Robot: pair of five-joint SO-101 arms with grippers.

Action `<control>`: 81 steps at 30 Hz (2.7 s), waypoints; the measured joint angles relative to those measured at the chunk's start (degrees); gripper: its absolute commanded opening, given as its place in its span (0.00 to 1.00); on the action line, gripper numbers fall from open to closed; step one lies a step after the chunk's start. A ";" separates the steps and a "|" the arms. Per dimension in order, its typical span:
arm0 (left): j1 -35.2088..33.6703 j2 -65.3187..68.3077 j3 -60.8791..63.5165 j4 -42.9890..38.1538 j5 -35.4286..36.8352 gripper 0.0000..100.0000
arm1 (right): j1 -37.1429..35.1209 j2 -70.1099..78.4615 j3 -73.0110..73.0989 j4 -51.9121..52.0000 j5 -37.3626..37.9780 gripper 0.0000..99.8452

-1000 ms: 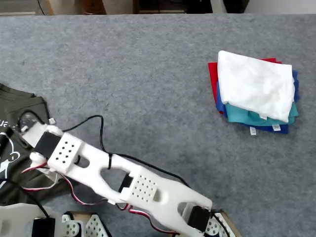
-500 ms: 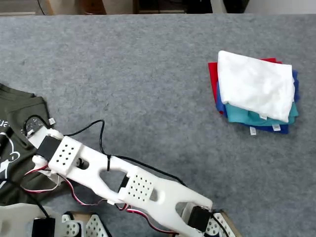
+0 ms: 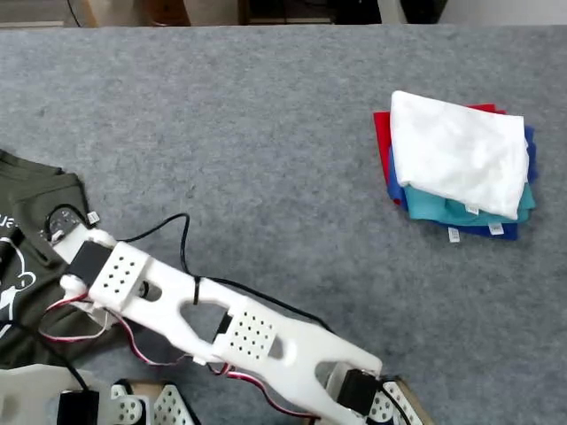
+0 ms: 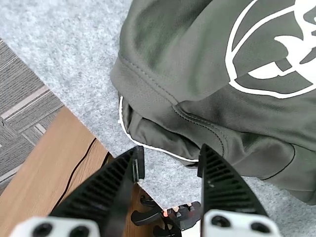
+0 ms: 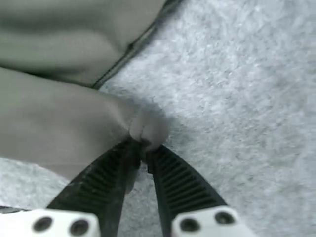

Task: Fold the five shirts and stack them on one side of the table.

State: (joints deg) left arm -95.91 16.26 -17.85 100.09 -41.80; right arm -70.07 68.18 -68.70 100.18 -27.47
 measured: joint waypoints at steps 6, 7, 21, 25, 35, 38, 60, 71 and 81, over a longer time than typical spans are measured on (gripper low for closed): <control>3.52 0.00 0.00 0.00 0.00 0.19 | 6.07 -2.46 0.35 0.88 3.16 0.00; 5.10 0.00 0.00 0.00 0.00 0.19 | 7.47 -3.52 0.44 0.88 4.92 0.00; 33.67 0.00 -12.13 0.09 18.46 0.19 | 19.34 -39.21 36.40 1.05 35.60 0.00; 42.02 0.00 -19.34 0.00 27.08 0.19 | 22.68 -49.14 56.09 -1.05 38.95 0.00; 56.35 13.19 -21.71 -3.96 41.58 0.19 | 28.66 -58.11 87.47 -27.16 34.90 0.00; 56.53 16.18 -21.71 -3.96 42.55 0.19 | 29.19 -58.11 89.93 -32.97 33.58 0.00; 50.20 47.47 -51.78 -6.33 43.34 0.19 | 29.89 -52.31 90.37 -46.15 32.97 0.00; 59.52 52.57 -65.85 -1.23 50.55 0.19 | 29.89 -50.46 88.88 -46.15 32.97 0.00; 61.01 52.66 -67.96 -0.18 50.99 0.19 | 29.89 -50.46 88.88 -46.15 32.97 0.00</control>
State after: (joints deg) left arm -34.90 68.92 -85.80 99.91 9.19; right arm -40.18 17.71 20.18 54.02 5.49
